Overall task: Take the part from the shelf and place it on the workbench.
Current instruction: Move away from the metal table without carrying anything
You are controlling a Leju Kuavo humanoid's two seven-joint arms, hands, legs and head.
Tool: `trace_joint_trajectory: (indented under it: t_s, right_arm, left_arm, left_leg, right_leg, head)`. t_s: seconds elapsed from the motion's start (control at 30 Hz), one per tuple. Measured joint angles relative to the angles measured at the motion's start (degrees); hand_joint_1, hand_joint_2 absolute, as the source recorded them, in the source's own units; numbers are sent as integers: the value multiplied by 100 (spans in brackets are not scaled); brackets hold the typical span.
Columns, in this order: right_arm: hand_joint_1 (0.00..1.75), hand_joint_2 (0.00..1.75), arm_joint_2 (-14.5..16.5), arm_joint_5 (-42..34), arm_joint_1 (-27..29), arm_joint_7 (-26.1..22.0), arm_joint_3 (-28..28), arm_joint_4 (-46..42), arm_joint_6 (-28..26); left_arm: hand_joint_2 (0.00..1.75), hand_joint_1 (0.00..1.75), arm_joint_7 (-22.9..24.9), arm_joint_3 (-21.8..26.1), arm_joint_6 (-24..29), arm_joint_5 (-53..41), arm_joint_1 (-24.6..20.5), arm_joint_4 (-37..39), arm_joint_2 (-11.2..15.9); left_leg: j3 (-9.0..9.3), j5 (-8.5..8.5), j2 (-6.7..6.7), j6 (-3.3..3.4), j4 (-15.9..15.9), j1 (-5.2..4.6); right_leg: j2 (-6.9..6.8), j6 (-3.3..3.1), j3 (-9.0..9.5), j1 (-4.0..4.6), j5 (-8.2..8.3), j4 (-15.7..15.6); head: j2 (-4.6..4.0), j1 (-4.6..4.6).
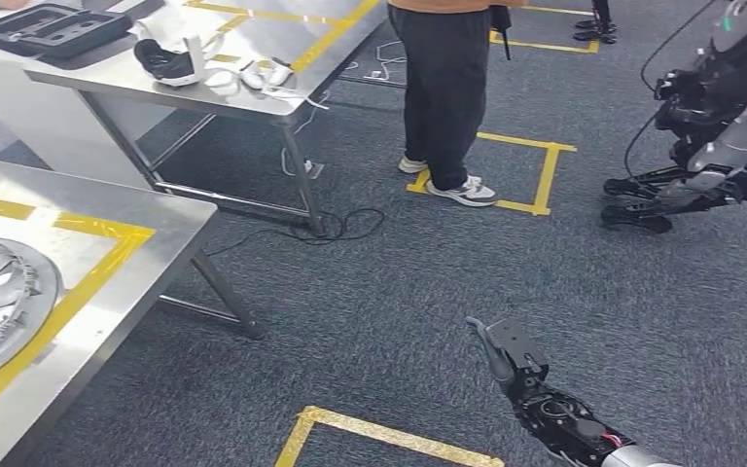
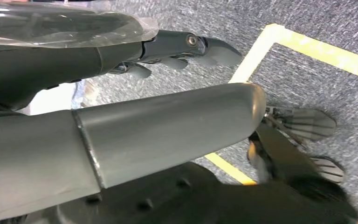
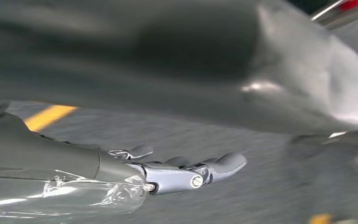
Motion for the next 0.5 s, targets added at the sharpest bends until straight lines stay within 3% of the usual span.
trace_joint_trajectory:
  t_s: [0.03,0.07,0.13,0.2,0.23,0.3,0.37,0.4,0.43,0.5]
  right_arm:
    - [0,0,7,-4,1,21,1,169,7]
    - [0,0,10,-8,2,38,1,312,13]
    - [0,0,18,-8,-12,67,1,540,18]
    - [0,0,29,70,-50,264,0,752,-27]
    - [0,0,34,150,-58,494,2,868,-51]
    - [0,0,39,306,-7,1182,13,1131,15]
    - [0,0,43,375,151,1891,39,1398,239]
    - [0,0,49,381,240,2177,57,1522,357]
    - [0,0,60,369,329,2423,78,1635,453]
    - [0,0,90,303,498,2786,109,1836,567]
  left_arm:
    - [0,0,0,-1,0,0,8,0,1]
    - [0,0,0,-1,0,0,13,0,2]
    - [0,0,0,-2,0,0,12,0,12]
    - [0,0,0,-1,-2,-2,4,0,23]
    - [0,0,-1,0,-6,-5,-3,0,26]
    - [0,0,-3,0,-34,-11,-22,0,22]
    - [0,0,-4,0,-72,-17,-32,0,12]
    - [0,0,-4,0,-86,-19,-29,0,10]
    - [0,0,-4,0,-98,-20,-21,0,11]
    - [0,0,4,0,-109,-20,0,1,16]
  left_leg:
    - [-103,14,-5,-3,150,2]
    - [-87,143,-10,1,56,2]
    - [230,591,-112,32,-683,8]
    - [545,860,-279,74,-1390,16]
    - [616,887,-324,98,-1545,13]
    - [649,879,-252,153,-1596,9]
    - [690,891,-153,226,-1640,28]
    - [706,893,-98,260,-1660,37]
    - [715,886,-42,285,-1665,31]
    - [724,865,69,310,-1663,17]
  right_leg:
    - [73,0,-1,-1,1,1]
    - [146,2,3,-3,3,2]
    - [292,14,17,-9,6,3]
    - [424,56,4,6,1,20]
    - [478,88,-10,6,-1,20]
    - [569,159,-33,2,-4,6]
    - [428,218,-103,5,-125,159]
    - [294,242,-215,7,-281,402]
    - [145,262,-376,-3,-489,773]
    - [20,303,-751,-31,-851,1570]
  head:
    - [0,-28]
    - [0,-56]
    - [0,-109]
    - [0,-154]
    - [0,-161]
    - [0,-151]
    - [0,-116]
    - [0,-75]
    - [0,-32]
    - [0,32]
